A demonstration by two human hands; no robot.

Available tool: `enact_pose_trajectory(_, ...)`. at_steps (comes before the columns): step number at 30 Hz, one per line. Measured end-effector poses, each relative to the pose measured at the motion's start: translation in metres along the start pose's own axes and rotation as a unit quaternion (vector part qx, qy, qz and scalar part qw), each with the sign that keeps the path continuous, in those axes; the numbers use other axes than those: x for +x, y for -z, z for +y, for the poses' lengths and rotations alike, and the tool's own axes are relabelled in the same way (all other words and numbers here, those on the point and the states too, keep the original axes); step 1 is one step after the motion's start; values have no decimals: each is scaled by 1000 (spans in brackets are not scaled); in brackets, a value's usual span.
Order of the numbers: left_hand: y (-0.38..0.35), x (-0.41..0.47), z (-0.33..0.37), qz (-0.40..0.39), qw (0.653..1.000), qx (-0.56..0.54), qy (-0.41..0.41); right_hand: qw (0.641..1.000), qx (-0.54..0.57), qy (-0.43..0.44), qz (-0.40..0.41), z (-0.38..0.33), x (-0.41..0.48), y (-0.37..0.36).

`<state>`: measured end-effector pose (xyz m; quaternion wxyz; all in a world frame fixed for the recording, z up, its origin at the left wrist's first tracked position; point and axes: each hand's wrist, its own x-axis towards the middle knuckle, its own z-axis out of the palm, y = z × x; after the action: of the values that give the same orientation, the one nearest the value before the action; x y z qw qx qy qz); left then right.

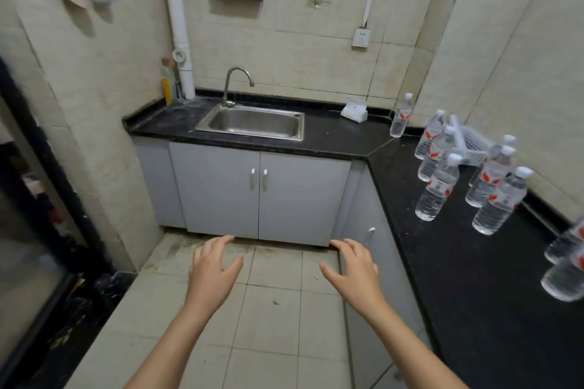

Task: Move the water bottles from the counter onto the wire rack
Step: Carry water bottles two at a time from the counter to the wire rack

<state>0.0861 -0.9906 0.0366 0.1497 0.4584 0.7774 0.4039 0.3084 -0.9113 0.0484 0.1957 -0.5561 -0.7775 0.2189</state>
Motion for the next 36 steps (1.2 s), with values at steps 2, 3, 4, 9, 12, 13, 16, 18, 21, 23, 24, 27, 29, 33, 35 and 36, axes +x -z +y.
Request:
enact_pose_trajectory(2,-14,9,1,3,999,-27,24,1000,11,-12,0,15,16,-2)
enact_pose_trajectory(3,-21,12,-3,-6,999,-30,36,1000,18,-20,-3,21,23,-5)
enact_pose_trajectory(4,-27,14,-8,-20,998,-24,48,999,22,-30,-12,27,29,-10)
enact_pose_trajectory(9,-37,48,-40,-31,993,-20,115,997,29,-51,-54,36,69,-37)
enact_pose_trajectory(12,-38,87,-53,-31,991,-21,131,997,15,-44,-64,29,106,-52)
enact_pose_trajectory(13,-39,103,-57,-29,991,-25,131,997,11,-35,-67,25,122,-57)
enact_pose_trajectory(16,-41,157,-74,-20,990,-30,135,997,-9,-14,-79,10,175,-75)
enact_pose_trajectory(18,-39,196,-87,-6,990,-36,134,997,-19,-2,-73,-2,214,-87)
enact_pose_trajectory(21,-38,259,-99,2,990,-44,137,999,-8,-15,-47,-21,269,-99)
enact_pose_trajectory(23,-42,296,-100,-13,991,-45,125,998,21,-47,-29,-30,294,-105)
enact_pose_trajectory(24,-47,313,-98,-20,992,-48,112,997,35,-60,-18,-32,302,-106)
enact_pose_trajectory(27,-69,361,-87,-47,994,-48,89,993,51,-110,6,-26,325,-104)
enact_pose_trajectory(29,-90,383,-77,-76,992,-52,84,989,48,-142,16,-10,337,-97)
enact_pose_trajectory(33,-145,424,-46,-133,988,-49,64,975,72,-196,78,34,366,-70)
enact_pose_trajectory(35,-178,446,-26,-163,984,-50,52,964,90,-225,109,61,383,-54)
enact_pose_trajectory(36,-194,459,-14,-173,983,-51,43,958,101,-236,129,74,393,-46)
